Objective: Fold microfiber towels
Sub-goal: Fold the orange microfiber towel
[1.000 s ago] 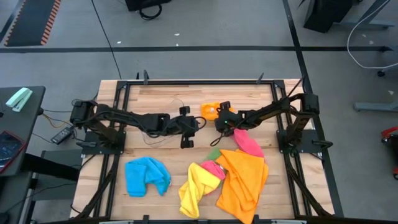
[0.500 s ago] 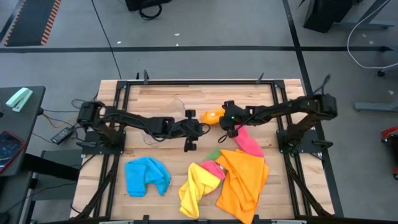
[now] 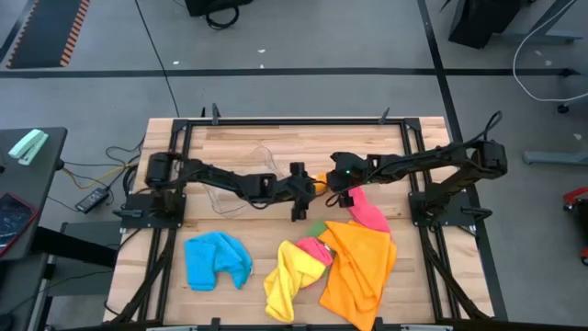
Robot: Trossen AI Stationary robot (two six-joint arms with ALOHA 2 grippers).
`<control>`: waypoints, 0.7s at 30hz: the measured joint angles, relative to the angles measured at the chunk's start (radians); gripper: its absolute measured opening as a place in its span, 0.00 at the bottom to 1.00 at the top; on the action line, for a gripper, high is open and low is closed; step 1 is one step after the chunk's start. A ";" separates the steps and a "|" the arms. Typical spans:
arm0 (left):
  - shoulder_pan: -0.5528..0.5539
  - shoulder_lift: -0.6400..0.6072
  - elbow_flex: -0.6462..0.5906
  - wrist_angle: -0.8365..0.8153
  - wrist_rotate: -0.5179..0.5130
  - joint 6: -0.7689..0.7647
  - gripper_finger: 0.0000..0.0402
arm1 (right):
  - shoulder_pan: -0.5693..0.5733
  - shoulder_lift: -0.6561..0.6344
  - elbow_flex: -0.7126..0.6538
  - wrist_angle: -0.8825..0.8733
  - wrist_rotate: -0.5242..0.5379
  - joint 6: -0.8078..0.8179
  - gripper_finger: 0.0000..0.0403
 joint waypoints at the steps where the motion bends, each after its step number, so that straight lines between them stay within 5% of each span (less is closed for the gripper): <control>1: 0.002 0.016 0.016 -0.015 0.001 0.010 0.67 | 0.000 0.001 0.000 0.008 -0.022 0.001 0.03; 9: 0.002 0.035 0.094 -0.140 -0.001 -0.037 0.62 | 0.003 0.031 0.001 0.077 -0.204 -0.064 0.03; 14: 0.008 0.032 0.104 -0.245 0.065 -0.126 0.55 | 0.013 0.048 0.000 0.104 -0.210 -0.074 0.04; 21: 0.015 0.039 0.103 -0.264 0.102 -0.140 0.24 | 0.043 0.052 0.000 0.130 -0.199 -0.081 0.08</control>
